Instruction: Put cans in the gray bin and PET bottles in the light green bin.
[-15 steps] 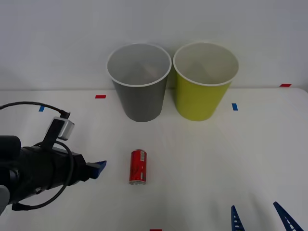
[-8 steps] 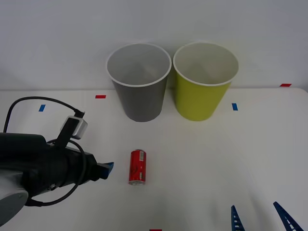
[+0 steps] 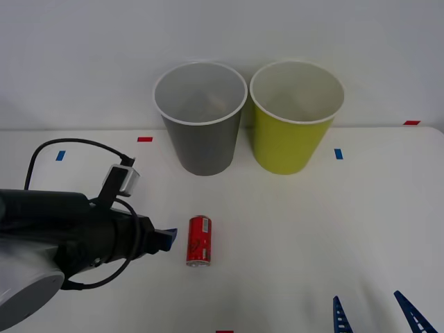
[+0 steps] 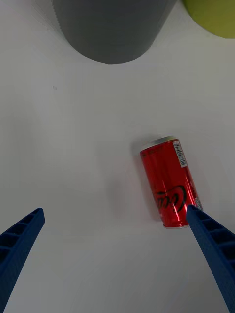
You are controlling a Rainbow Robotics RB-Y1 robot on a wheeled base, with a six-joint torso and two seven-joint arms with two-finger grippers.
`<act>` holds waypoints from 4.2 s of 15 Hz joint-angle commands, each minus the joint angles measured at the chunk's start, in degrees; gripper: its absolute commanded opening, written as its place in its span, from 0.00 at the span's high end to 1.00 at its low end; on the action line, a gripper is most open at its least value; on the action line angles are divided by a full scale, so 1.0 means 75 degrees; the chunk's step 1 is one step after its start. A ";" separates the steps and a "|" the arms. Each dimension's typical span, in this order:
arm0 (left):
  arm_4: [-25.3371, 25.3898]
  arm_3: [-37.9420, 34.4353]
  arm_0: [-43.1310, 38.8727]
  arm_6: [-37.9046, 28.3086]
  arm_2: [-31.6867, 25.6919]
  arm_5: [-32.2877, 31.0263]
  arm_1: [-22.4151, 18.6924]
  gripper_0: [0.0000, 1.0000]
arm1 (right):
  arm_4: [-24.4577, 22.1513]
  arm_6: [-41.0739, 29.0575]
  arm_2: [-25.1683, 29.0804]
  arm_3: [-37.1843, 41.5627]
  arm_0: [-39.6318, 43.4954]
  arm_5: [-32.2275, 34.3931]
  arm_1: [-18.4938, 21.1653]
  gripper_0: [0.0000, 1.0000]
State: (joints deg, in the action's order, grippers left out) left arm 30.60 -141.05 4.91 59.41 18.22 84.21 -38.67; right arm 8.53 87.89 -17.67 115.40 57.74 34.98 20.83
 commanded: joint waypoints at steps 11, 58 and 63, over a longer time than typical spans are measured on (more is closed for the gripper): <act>-0.0728 0.0829 0.1384 -0.2777 0.2024 -0.0752 -0.0422 0.00 | 0.0000 0.0000 0.0000 0.0000 0.0000 0.0000 0.0000 0.00; -0.0599 0.3115 0.2615 -0.3258 0.3055 -0.0670 0.0692 0.00 | 0.0000 0.0000 0.0000 0.0000 0.0000 0.0000 0.0000 0.00; -0.0705 0.3630 0.2802 -0.3082 0.3055 -0.0647 0.1102 0.00 | 0.0000 0.0000 0.0000 0.0000 0.0000 0.0000 0.0000 0.00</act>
State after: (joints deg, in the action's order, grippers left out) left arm 25.36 -114.27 25.53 36.00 41.13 79.28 -31.01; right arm 8.53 87.89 -17.67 115.40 57.74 34.98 20.83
